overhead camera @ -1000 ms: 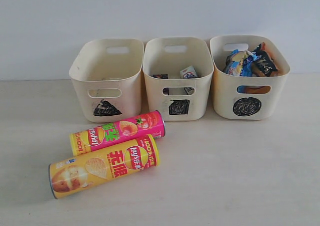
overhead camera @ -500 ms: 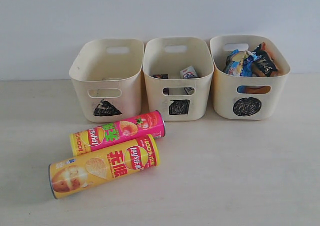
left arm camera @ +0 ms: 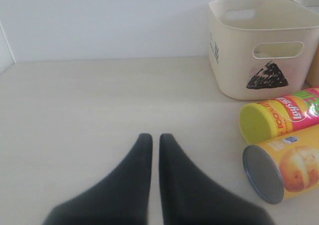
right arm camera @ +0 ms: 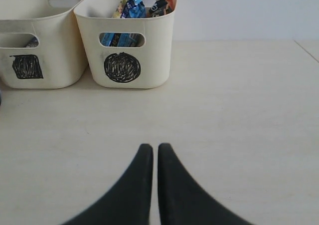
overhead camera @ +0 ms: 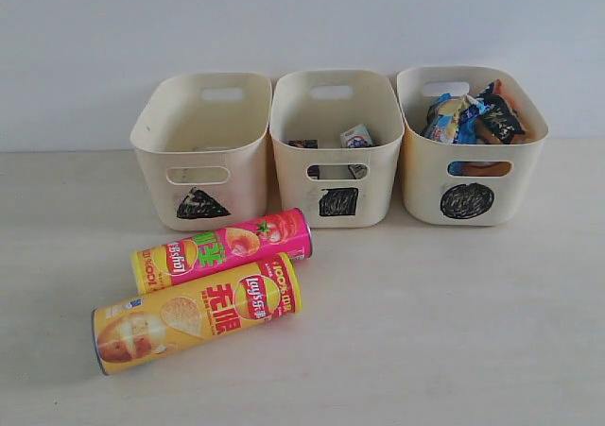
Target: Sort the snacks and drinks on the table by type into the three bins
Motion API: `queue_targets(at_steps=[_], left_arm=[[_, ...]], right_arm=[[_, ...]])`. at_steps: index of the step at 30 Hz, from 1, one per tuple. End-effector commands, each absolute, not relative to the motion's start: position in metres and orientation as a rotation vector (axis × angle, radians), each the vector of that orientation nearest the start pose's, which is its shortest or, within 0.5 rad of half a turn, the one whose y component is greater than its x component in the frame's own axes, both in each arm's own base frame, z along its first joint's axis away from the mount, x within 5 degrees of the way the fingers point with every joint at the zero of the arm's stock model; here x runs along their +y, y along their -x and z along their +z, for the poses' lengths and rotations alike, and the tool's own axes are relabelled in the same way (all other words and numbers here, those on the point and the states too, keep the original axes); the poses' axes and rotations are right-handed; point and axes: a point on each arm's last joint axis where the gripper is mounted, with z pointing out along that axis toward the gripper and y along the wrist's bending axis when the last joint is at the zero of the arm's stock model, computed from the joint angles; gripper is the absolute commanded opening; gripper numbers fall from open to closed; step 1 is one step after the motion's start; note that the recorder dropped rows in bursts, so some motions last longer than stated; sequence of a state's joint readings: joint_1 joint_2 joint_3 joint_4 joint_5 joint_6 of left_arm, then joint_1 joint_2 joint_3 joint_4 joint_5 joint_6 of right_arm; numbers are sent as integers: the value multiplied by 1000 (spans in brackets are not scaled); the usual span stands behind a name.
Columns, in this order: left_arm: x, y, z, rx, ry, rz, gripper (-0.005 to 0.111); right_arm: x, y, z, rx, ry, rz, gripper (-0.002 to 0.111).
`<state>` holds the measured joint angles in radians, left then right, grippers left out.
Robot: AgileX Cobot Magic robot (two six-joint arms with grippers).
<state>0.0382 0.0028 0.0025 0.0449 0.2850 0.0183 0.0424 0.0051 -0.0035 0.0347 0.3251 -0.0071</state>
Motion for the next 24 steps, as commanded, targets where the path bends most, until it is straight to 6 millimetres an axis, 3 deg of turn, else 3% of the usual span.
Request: queue_targets(at_steps=[1, 7, 13, 17, 21, 24], left_arm=[[2, -56, 194, 1690, 42, 14, 4], [2, -56, 216, 1452, 117, -65, 4], [7, -45, 248, 1046, 288, -286, 4], [4, -36, 267, 876, 244, -360, 4], [-2, -53, 306, 1037, 127, -240, 4], [-2, -90, 330, 1280, 76, -141, 4]], right_arm=[[3, -54, 184, 1805, 27, 53, 1], [3, -54, 184, 1805, 27, 53, 1], [3, -54, 184, 1805, 27, 53, 1], [3, -54, 184, 1805, 27, 53, 1], [3, -54, 184, 1805, 27, 53, 1], [3, -54, 184, 1805, 27, 53, 1]])
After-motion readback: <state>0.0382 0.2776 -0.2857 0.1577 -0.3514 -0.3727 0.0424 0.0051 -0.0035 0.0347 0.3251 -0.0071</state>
